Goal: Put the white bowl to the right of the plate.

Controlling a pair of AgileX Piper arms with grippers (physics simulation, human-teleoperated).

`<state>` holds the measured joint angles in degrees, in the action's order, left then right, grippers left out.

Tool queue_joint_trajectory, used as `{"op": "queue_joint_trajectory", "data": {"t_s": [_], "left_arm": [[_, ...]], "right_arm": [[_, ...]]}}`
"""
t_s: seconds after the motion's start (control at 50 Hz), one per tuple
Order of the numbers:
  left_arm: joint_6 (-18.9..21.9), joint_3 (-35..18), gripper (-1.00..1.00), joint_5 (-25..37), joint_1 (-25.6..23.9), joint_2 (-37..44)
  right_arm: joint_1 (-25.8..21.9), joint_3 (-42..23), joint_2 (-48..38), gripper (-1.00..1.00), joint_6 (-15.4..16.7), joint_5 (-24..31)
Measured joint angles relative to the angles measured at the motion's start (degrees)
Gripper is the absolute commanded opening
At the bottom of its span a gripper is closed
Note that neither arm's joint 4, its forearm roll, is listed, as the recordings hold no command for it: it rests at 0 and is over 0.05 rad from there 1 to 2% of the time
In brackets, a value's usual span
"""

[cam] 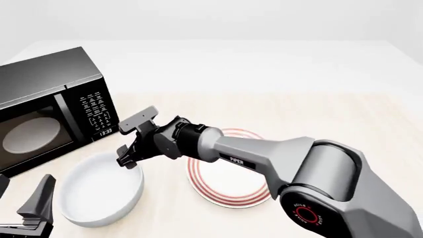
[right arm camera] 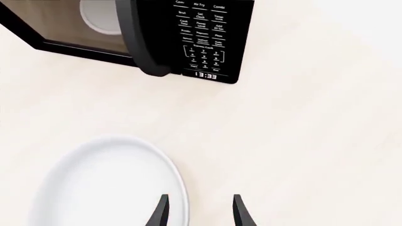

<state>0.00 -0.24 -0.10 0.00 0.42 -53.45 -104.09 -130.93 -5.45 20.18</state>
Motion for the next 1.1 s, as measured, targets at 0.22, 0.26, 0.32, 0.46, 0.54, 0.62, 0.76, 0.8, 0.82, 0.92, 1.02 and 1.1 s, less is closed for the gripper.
{"op": "queue_joint_trajectory", "data": {"t_s": [0.22,0.26,0.32,0.46,0.54,0.62,0.76,0.8,0.82,0.92,1.02,1.1], "left_arm": [[0.0,0.0,1.00,0.0,0.0,0.0],[0.0,0.0,1.00,0.0,0.0,0.0],[0.0,0.0,1.00,0.0,0.0,0.0],[0.0,0.0,1.00,0.0,0.0,0.0],[0.0,0.0,1.00,0.0,0.0,0.0],[0.0,0.0,1.00,0.0,0.0,0.0],[0.0,0.0,1.00,0.0,0.0,0.0],[0.0,0.0,1.00,0.0,0.0,0.0],[0.0,0.0,1.00,0.0,0.0,0.0],[0.0,0.0,1.00,0.0,0.0,0.0],[0.0,0.0,1.00,0.0,0.0,0.0],[0.0,0.0,1.00,0.0,0.0,0.0]], "right_arm": [[-1.0,-0.6,-1.3,1.00,-1.1,0.2],[-1.1,-0.6,-1.5,1.00,-1.3,0.1],[-1.4,-0.6,-1.9,1.00,-1.7,0.1],[-1.9,-0.5,-2.4,1.00,-2.6,-0.3],[-2.1,-0.3,-2.6,1.00,-3.0,-0.6],[-2.2,0.1,-2.8,1.00,-3.5,-1.0],[-2.8,1.5,-3.9,1.00,-6.1,-2.8],[-3.1,1.8,-4.2,1.00,-6.8,-3.2],[-3.1,2.0,-4.2,1.00,-7.1,-3.4],[-3.1,2.2,-4.2,1.00,-8.3,-4.3],[-3.0,2.6,-4.1,-1.00,-9.1,-5.0],[-2.9,2.8,-4.2,-1.00,-9.5,-5.4]]}}
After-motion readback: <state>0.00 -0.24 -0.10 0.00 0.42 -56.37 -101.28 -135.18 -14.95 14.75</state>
